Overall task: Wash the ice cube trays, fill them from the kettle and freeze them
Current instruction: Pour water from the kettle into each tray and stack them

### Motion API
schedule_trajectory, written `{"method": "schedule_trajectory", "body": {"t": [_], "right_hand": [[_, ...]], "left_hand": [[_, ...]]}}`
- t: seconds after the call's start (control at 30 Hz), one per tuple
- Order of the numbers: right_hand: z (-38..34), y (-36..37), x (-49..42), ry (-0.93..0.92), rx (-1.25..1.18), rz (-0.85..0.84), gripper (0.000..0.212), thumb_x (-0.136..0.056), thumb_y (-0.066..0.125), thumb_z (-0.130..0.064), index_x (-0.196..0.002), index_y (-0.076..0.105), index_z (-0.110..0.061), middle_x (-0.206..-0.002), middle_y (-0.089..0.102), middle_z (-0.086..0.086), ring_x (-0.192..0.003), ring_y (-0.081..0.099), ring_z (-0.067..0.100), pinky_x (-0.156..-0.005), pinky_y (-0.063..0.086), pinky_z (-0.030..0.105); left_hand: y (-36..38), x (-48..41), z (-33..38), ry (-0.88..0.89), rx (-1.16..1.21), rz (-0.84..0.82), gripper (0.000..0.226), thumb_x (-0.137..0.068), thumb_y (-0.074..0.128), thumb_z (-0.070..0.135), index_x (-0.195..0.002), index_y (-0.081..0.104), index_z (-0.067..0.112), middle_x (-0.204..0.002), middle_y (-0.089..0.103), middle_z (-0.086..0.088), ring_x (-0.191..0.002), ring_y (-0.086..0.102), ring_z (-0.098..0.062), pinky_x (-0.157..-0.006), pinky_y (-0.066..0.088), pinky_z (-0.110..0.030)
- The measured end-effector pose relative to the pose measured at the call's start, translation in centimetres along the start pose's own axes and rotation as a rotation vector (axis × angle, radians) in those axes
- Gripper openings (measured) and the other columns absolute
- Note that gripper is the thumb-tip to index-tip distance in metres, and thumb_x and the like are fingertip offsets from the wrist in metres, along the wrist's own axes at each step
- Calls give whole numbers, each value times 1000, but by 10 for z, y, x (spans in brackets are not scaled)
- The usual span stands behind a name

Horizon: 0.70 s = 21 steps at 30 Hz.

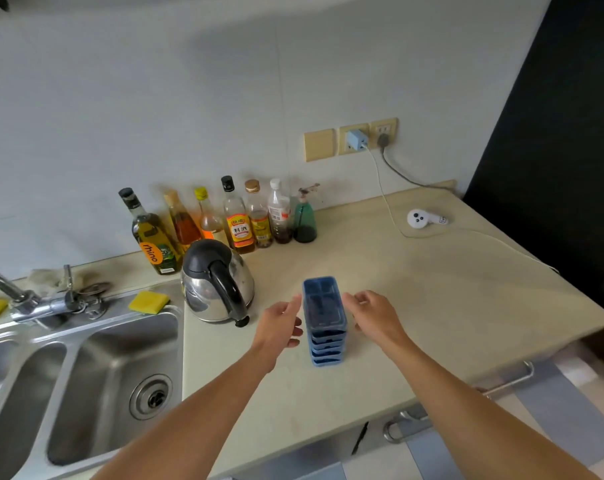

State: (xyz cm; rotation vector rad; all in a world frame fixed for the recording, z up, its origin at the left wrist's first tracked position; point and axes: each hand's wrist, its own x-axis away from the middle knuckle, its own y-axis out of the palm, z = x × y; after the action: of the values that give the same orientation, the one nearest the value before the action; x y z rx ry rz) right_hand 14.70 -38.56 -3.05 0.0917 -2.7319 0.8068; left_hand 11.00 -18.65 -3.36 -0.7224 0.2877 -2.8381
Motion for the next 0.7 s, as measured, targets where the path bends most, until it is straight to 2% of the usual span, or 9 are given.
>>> {"method": "schedule_trajectory", "body": {"t": [0.1,0.2,0.27,0.33,0.4,0.53,0.7], "right_hand": [[18,2,-8,256,-281,-129,64,-92,55,-70,-118,62,-12,-113,68,10,-99,68,29,-91,58,46],[38,13,-11,371,-369,-346,90,-83,52,-84,-146,47,-20,-142,56,12,-120,59,32,-100,48,49],[47,22,-13,372,-421,-442,95,-77,52,-89,-148,47,-27,-144,56,11,-125,58,31,-108,43,55],[51,30,-15,355,-475,-503,90,-72,52,-94,-140,54,-35,-136,63,5,-123,61,28,-112,40,58],[53,34,-20,345,-493,-542,84,-71,51,-95,-133,60,-39,-129,69,1,-120,65,25,-112,41,58],[57,29,-27,319,-461,-571,79,-68,51,-98,-123,67,-45,-117,75,-8,-112,72,18,-106,48,52],[64,8,-33,329,-478,-509,83,-69,50,-98,-128,66,-42,-123,74,-4,-114,71,20,-104,51,50]], "left_hand": [[-6,-7,-16,-194,124,-43,64,-92,44,75,-119,61,20,-112,68,-7,-100,69,-24,-83,62,-40],[-5,-15,-35,-314,177,-189,78,-88,44,79,-138,51,20,-131,59,-8,-115,63,-28,-97,56,-47],[-1,-20,-44,-326,188,-269,86,-86,43,81,-149,42,22,-144,52,-10,-126,56,-31,-106,49,-50],[5,-24,-48,-319,210,-348,89,-86,39,82,-154,37,25,-152,46,-10,-134,50,-31,-112,42,-51],[10,-29,-49,-291,223,-427,85,-86,35,84,-150,44,30,-149,51,-6,-133,52,-26,-115,38,-51],[18,-37,-46,-252,164,-448,76,-81,37,87,-128,67,36,-129,68,2,-117,66,-19,-108,48,-45],[40,-45,-31,-237,128,-454,73,-78,42,89,-122,70,37,-118,74,4,-110,70,-17,-103,53,-42]]}}
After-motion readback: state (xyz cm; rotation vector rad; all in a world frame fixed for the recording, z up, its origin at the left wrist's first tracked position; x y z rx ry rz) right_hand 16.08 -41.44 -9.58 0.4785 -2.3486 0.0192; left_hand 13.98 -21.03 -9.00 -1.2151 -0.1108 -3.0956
